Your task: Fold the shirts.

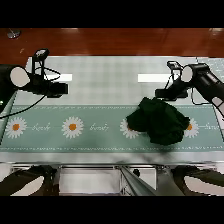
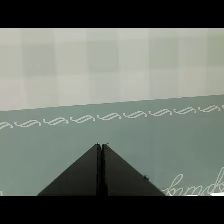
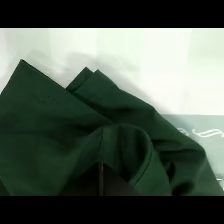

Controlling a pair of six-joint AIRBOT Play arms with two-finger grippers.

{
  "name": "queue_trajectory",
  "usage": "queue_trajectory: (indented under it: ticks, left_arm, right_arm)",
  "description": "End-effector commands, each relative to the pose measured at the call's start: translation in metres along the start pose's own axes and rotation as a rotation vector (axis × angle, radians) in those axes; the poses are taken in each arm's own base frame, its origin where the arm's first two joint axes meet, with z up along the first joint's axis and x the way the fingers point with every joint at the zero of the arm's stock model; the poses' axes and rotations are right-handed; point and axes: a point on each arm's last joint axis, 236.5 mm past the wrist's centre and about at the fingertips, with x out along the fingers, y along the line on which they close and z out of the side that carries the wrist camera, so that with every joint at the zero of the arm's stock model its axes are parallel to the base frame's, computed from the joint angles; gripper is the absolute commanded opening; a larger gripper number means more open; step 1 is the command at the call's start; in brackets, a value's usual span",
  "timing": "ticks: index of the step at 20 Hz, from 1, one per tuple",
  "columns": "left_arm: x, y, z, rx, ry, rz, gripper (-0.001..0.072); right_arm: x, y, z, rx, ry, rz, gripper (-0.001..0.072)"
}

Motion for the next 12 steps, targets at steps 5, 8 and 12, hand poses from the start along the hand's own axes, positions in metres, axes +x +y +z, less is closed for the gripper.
queue_trajectory:
  ticks: [5, 8, 12]
  left_arm:
    - [0.0004, 0.0003, -0.0001, -0.001, 0.001, 0.0, 0.0031]
    - [0.0004, 0.0004, -0.0001, 0.0, 0.001, 0.001, 0.0031]
    - [0.0004, 0.0003, -0.0001, -0.001, 0.001, 0.0, 0.0031]
  right_arm:
    - [0.0004, 0.0005, -0.0004, -0.001, 0.002, 0.0, 0.0037]
    - [0.0004, 0.0005, -0.0004, -0.001, 0.002, 0.0, 0.0037]
    - [0.0003, 0.0013, 0.0038, 0.002, -0.016, 0.004, 0.0037]
